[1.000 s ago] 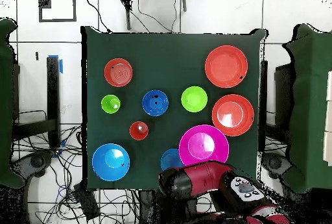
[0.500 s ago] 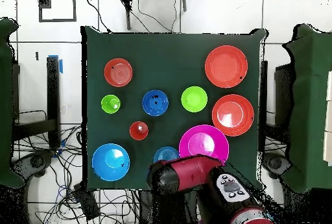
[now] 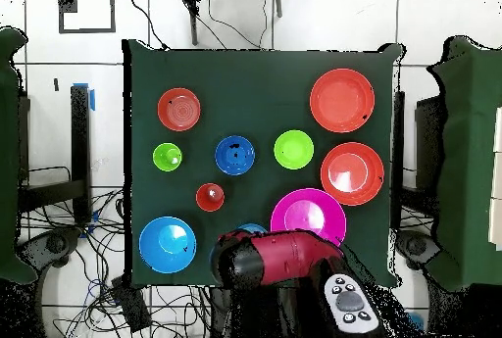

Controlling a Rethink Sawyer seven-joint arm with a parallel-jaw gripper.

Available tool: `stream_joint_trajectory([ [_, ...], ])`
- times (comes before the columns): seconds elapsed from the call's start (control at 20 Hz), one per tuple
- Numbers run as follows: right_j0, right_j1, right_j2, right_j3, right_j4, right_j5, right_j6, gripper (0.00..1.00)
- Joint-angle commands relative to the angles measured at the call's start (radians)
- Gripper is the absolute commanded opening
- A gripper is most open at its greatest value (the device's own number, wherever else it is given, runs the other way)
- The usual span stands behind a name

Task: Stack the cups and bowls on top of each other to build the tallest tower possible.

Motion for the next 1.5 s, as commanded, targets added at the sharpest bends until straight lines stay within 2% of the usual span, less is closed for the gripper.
stream_joint_trajectory([
  [0.05,0.053,-0.044,0.094,0.023,0.103,0.122,0.083,1.0],
  [0.55,0.095,-0.005,0.072,0.026,0.15,0.036,0.121,1.0],
  [1.0,0.222,0.18,-0.053,-0.03,0.095,-0.185,0.202,1.0],
  [1.5,0.277,0.336,-0.136,-0.091,0.086,-0.35,0.17,1.0],
])
